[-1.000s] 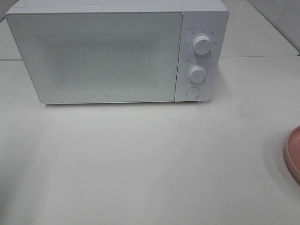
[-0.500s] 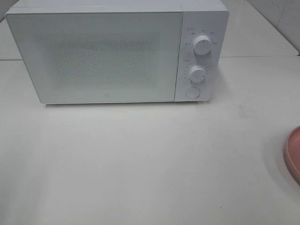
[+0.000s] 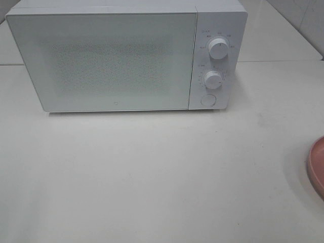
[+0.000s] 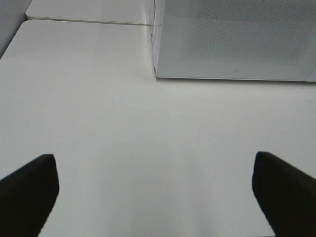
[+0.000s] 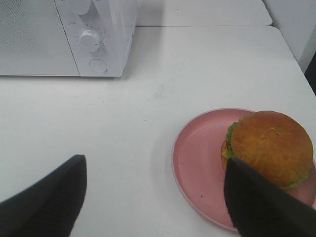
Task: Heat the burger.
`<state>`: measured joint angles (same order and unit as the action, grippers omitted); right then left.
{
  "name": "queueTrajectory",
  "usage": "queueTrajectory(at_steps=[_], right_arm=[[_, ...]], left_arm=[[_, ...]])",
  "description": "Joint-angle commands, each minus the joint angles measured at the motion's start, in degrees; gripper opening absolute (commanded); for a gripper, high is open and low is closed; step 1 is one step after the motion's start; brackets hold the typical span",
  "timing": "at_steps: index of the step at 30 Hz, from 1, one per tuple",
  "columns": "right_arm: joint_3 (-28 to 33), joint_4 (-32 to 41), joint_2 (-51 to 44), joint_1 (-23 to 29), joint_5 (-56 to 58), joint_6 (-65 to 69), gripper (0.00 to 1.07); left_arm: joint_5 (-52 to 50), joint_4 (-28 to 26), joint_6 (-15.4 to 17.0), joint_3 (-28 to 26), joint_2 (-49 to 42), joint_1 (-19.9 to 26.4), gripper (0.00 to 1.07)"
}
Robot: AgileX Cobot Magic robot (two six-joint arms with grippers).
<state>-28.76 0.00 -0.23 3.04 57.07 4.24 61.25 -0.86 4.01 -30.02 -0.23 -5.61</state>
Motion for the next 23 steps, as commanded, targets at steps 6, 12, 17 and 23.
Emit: queueTrajectory(at_steps=[6, 12, 17, 23], right_arm=[[0.17, 0.0, -1.55, -0.34, -0.11, -0.92, 0.76], [0.17, 0.0, -1.55, -0.34, -0.11, -0.92, 0.76], [0.17, 0.0, -1.55, -0.34, -0.11, -0.92, 0.76], [0.17, 0.0, -1.55, -0.34, -0.11, -0.92, 0.76]], left_arm=[[0.06, 0.11, 0.29, 0.17, -1.32, 4.47, 1.0], [0.06, 0.11, 0.29, 0.17, -1.32, 4.47, 1.0], [0.06, 0.11, 0.29, 0.17, -1.32, 4.47, 1.0], [0.06, 0.11, 0.29, 0.17, -1.32, 4.47, 1.0]])
